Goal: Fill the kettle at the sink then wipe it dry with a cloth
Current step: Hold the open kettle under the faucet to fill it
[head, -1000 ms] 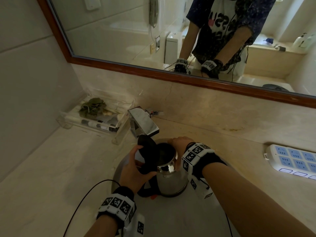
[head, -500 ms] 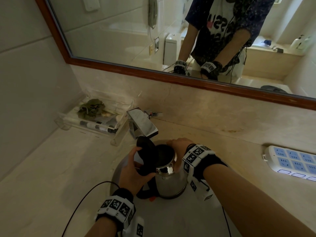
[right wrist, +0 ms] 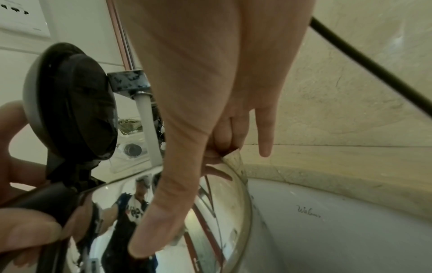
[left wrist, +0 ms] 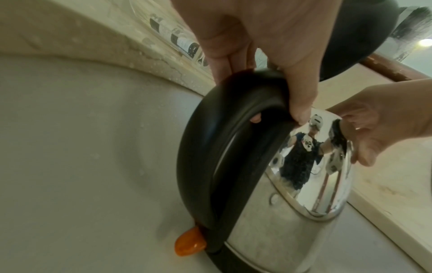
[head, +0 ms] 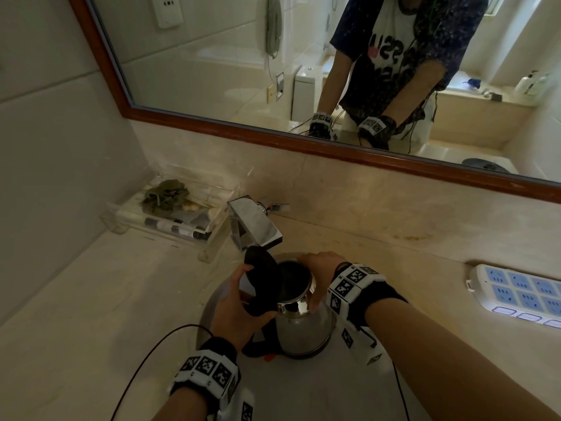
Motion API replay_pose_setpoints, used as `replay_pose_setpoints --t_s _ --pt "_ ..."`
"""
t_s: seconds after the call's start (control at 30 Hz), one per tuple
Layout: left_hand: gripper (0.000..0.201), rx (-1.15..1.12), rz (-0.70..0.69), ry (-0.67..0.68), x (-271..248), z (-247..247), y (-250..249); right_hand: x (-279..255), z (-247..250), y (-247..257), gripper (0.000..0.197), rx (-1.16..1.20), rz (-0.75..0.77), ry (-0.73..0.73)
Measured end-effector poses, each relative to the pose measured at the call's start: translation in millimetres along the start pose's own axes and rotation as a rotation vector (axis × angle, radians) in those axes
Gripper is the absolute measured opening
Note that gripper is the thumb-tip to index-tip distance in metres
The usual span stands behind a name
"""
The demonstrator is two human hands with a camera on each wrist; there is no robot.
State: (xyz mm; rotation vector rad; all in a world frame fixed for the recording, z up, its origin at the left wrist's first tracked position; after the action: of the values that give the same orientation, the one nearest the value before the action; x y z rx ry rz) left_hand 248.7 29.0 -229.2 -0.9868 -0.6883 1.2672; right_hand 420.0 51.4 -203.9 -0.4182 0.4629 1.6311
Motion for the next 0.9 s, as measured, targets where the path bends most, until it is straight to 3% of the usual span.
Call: replay_pose_setpoints --t_s 0.07,0.23,0.4,0.5,0.6,0.73,0.9 --pt "0.095 0.008 0.000 0.006 0 0 0 0 -1 1 0.084 -0.012 0.004 0.002" --pt "0.094 0.011 -0.010 0.017 0 0 0 1 0 -1 0.081 0.014 -0.006 -0.015" --pt "0.099 0.001 -0.006 0.005 2 1 2 7 -6 -5 0.105 0.066 -0.011 0.032" --pt "0.099 -0.007 -0.011 -0.005 3 3 2 5 3 -10 0.092 0.171 -0.053 0.043" --pt "0.097 -0.020 -0.012 -0.024 3 4 2 8 27 -22 0.078 0.286 -0.120 -0.080" --pt "0.088 -0.022 -0.026 -0.042 5 6 0 14 54 -30 0.077 0.434 -0.142 -0.209" --pt "0.085 -0.025 -0.046 -0.016 5 6 -1 19 71 -12 0.073 0.475 -0.110 -0.234"
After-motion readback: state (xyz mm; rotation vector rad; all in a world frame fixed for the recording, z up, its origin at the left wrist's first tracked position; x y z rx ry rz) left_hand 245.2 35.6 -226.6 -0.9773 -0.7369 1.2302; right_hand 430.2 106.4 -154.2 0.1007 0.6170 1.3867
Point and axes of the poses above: each hand's wrist, its own x-axis towards the middle knuckle, its own z-axis out of the back of the hand, y = z × x, the point moved 7 cm from there along x, towards the middle knuckle, and after that the axes turned 7 degrees about -x, right-handed, at the moved point
